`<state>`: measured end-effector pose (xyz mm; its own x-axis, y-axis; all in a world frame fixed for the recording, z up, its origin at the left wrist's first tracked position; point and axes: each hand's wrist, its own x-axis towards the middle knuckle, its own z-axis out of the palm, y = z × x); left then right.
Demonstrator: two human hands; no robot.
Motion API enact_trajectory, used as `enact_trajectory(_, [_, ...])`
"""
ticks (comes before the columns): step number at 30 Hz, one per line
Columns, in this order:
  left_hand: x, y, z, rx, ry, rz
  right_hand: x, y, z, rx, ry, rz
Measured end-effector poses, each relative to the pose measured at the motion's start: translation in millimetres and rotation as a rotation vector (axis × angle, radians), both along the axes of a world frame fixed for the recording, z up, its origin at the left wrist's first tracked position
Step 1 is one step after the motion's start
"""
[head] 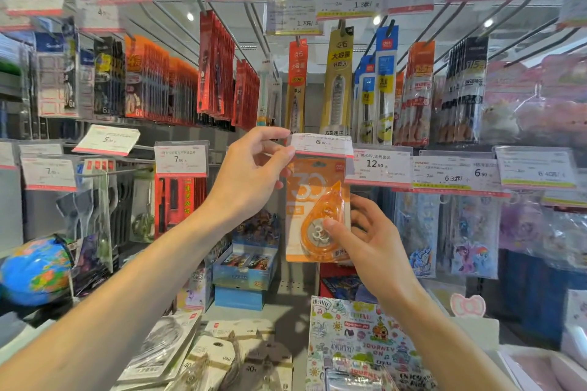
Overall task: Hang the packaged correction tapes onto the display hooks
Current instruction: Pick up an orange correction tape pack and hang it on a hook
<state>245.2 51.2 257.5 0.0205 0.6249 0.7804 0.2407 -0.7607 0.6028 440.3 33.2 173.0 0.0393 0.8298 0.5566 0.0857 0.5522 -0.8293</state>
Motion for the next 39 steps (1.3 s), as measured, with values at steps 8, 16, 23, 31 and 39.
enact_trajectory(8, [1.8,3.2,-4.9,-0.013,-0.02,0.016,0.7,2.2,2.0,-0.014,-0.005,0.0])
enact_trajectory(16, [5.2,2.5,-7.1,-0.01,-0.022,0.014,0.4,9.5,-0.3,-0.039,-0.013,-0.028])
enact_trajectory(23, [4.3,1.4,-27.2,-0.072,-0.056,0.014,1.6,21.4,-7.2,0.008,-0.16,-0.168])
enact_trajectory(31, [11.7,33.9,-99.6,-0.213,0.015,0.108,-0.9,42.1,-14.9,0.057,-0.185,-0.22])
enact_trajectory(39, [19.4,95.6,-115.7,-0.26,0.07,-0.051,-11.7,70.9,-21.9,0.011,-0.181,-0.322])
